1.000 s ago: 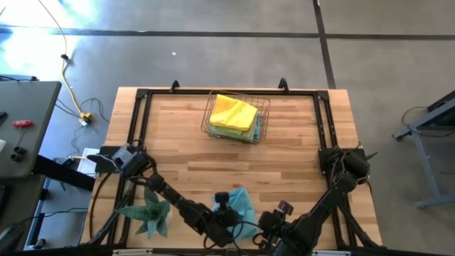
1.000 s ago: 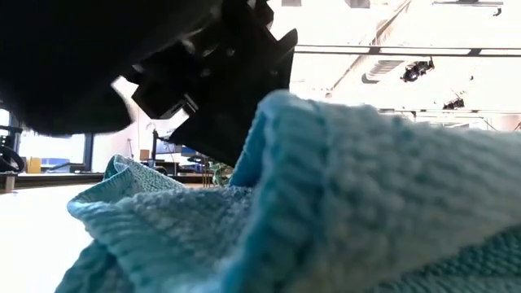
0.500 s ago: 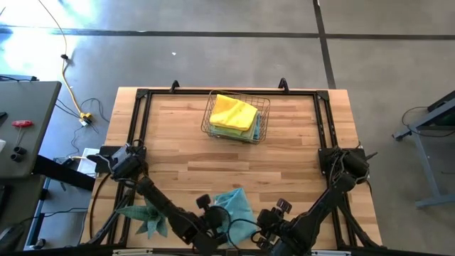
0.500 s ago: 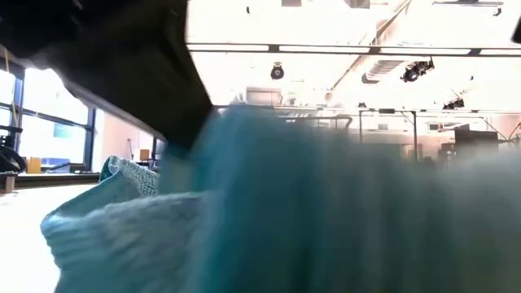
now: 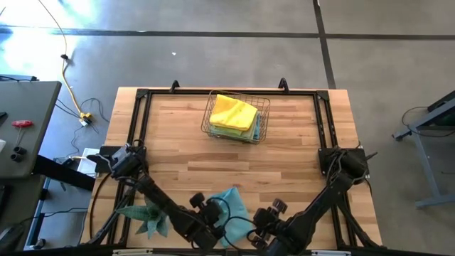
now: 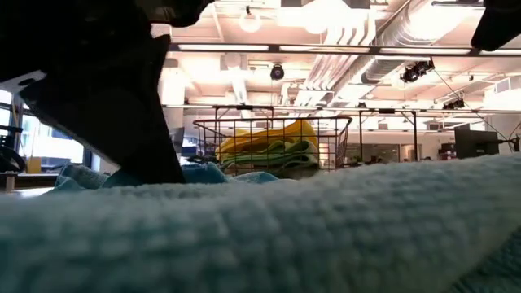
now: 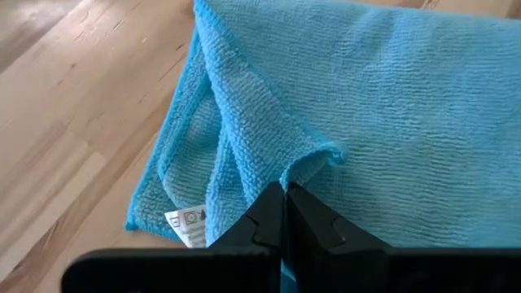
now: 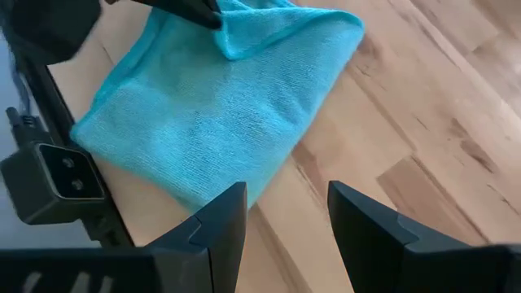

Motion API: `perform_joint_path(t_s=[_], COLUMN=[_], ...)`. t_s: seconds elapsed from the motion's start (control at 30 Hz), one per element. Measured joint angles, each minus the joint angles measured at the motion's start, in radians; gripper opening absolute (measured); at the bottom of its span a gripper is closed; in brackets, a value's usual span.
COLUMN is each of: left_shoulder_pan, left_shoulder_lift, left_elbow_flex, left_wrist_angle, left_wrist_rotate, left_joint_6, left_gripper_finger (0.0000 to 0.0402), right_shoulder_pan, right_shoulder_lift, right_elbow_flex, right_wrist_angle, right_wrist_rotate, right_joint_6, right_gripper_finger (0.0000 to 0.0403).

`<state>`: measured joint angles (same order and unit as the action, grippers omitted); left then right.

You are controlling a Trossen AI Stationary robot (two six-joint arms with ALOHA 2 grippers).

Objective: Fold microfiber towels
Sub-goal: Fold the blue towel

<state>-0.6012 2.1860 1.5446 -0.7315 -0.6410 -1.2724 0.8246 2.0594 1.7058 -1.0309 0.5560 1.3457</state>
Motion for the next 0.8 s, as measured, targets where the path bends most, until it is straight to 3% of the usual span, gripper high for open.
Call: perform_joint_path(t_s=[0.37,0.6,0.8], left_shoulder_pan=[0.021,0.018,0.011], left_shoulder_lift=[0.000,-0.007,-0.011], left_elbow_flex=[0.006,0.005,0.005], left_wrist_angle=[-0.019,-0.081,-0.125], left_wrist_rotate=[0.085,-0.022,0.036], left_joint_6=[0.044,-0.191,-0.325], left_gripper_finger=[0.0042,0.0048,0.0026], right_shoulder_pan=[-0.006,-0.007,-0.007], right_shoulder_lift=[0.025,0.025,0.025], right_elbow_flex=[0.000,0.000,0.000], right_wrist_angle=[0.049,0.047,0.049], right_wrist_rotate=[-0.012,-0.014,-0.011], right_joint_6=[-0.002,0.000,0.000], right_gripper_finger=[0.0167,0.0167,0.0167])
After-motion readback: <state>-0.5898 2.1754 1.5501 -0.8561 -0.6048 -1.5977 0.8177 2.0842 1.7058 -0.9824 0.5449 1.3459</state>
